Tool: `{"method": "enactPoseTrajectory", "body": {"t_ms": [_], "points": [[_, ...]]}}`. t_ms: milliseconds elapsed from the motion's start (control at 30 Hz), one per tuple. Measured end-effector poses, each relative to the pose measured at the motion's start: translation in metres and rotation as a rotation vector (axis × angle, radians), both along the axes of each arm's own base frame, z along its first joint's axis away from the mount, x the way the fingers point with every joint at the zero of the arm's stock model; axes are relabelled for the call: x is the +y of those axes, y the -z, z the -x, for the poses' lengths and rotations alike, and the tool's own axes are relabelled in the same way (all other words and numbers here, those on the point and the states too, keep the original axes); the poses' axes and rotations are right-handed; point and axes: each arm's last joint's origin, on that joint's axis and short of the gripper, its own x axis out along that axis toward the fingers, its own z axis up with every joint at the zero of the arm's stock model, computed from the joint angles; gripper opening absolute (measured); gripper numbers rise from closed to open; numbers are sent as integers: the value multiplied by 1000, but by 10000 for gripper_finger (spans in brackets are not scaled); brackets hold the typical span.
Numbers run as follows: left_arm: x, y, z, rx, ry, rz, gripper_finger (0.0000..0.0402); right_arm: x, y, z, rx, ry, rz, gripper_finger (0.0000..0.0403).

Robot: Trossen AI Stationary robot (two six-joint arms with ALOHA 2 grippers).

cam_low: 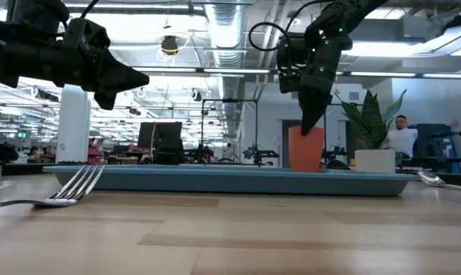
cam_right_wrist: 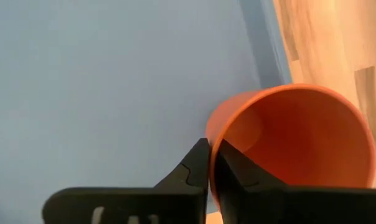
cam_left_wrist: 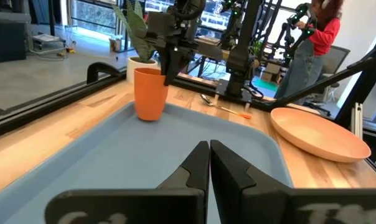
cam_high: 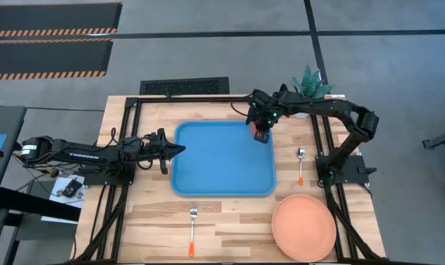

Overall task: Pick and place plate/cup/fork/spoon on tray
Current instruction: Put the orange cup on the blue tray

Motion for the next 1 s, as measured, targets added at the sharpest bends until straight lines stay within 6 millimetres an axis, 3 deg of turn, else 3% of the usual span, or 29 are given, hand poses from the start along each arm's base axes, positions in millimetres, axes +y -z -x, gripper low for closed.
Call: {"method": "enactPoseTrajectory", "body": {"t_ms": [367, 1000], "points": [[0, 1, 0, 6, 0, 1, 2, 4, 0, -2, -1, -5, -9, 39], [0, 1, 0, 5, 0, 1, 2, 4, 1, 0, 40, 16, 23, 91]]}}
